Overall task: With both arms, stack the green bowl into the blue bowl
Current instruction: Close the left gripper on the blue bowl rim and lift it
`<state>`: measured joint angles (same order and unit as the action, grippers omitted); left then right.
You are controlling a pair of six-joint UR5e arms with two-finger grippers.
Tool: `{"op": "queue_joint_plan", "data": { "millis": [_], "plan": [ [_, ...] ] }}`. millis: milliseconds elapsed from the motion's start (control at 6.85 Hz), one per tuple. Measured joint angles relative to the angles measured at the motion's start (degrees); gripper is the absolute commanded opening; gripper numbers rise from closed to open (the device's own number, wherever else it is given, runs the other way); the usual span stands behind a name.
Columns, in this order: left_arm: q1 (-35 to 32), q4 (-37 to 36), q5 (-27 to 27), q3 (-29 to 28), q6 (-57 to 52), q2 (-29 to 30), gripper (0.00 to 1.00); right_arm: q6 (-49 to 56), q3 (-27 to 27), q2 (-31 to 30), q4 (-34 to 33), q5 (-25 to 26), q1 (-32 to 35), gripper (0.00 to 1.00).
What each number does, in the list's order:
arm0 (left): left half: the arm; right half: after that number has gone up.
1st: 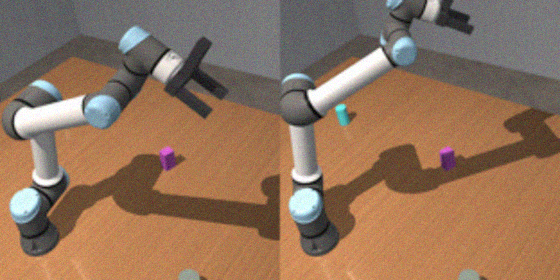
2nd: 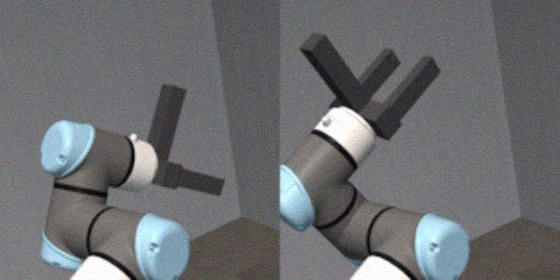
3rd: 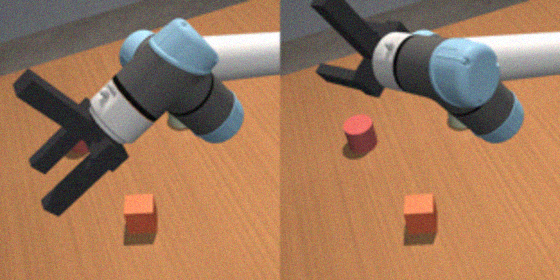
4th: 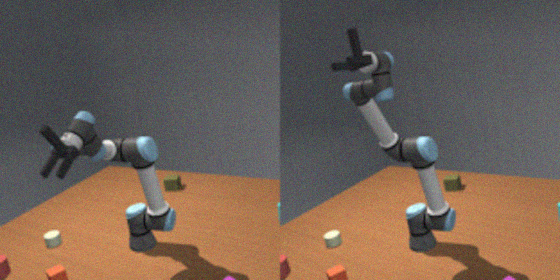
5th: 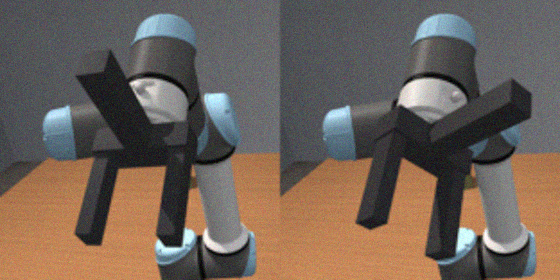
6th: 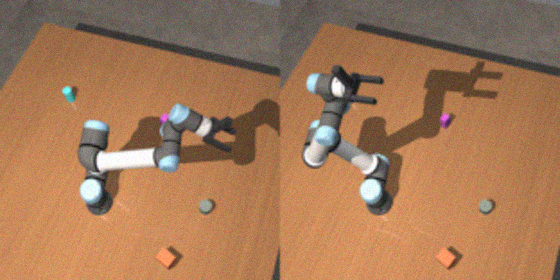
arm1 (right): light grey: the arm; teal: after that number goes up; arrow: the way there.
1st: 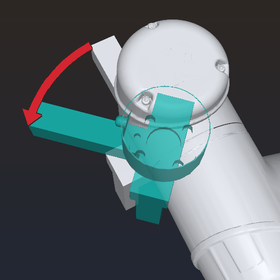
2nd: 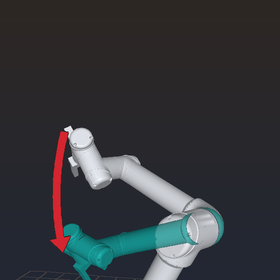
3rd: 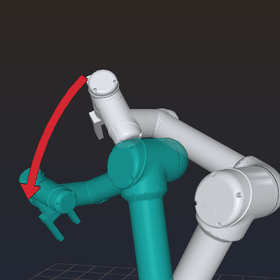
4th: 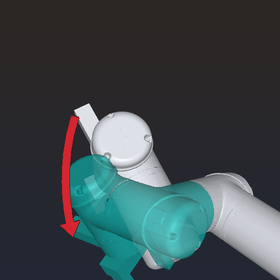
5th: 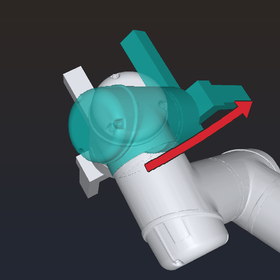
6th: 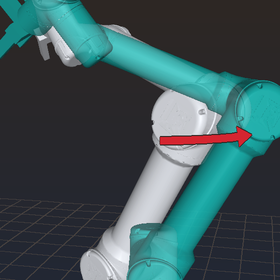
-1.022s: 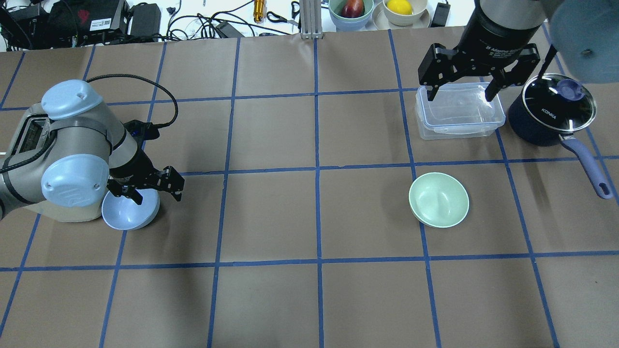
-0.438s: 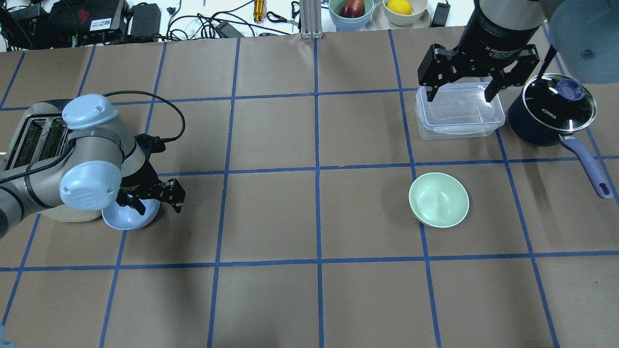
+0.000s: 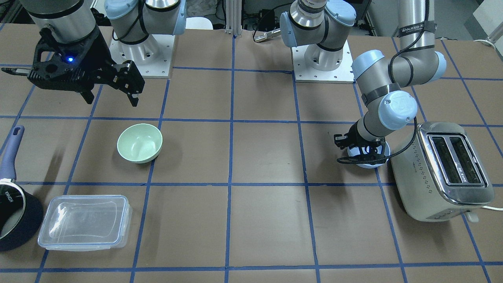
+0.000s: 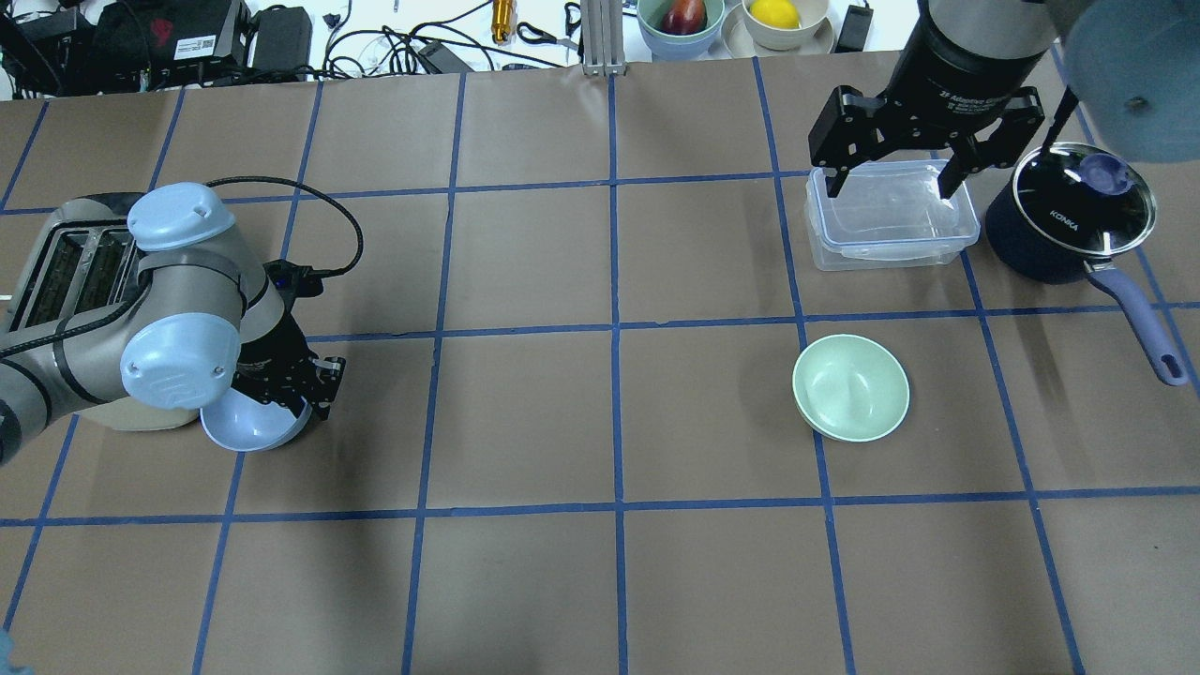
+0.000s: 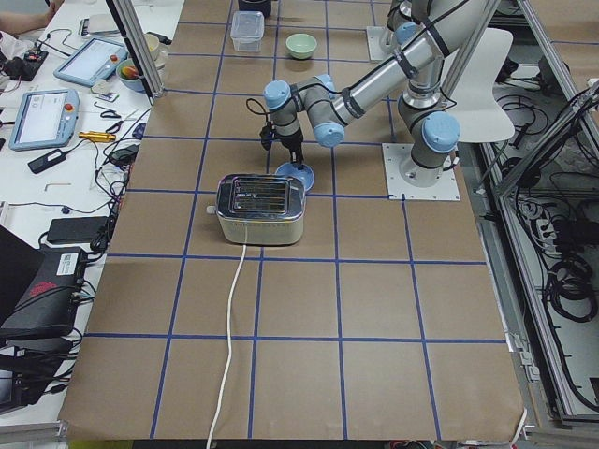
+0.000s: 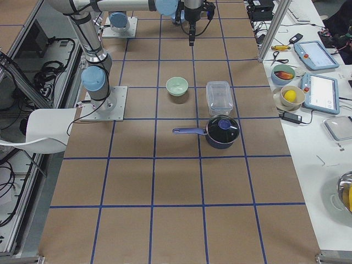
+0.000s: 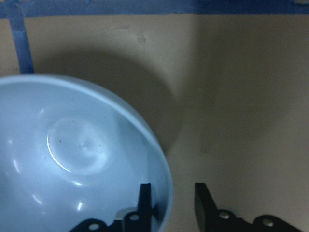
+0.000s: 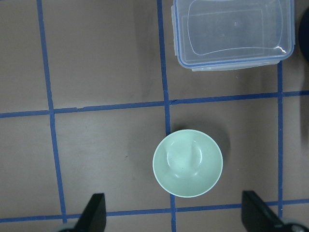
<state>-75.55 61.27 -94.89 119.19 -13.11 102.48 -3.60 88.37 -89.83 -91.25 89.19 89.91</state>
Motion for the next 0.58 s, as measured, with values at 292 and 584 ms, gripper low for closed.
{"op": "queue_joint_plan", "data": {
  "millis": [292,584],
  "plan": [
    [-0.3,-0.1,0.6,-0.7,0.1,-0.4,0.00,0.0,0.0,0.0,-0.1,-0.1,0.0,1.00],
    [-5.0,2.8,2.0,-4.9,5.7,-2.1,0.00,0.0,0.0,0.1,0.0,0.0,0.0,1.00]
  ]
}}
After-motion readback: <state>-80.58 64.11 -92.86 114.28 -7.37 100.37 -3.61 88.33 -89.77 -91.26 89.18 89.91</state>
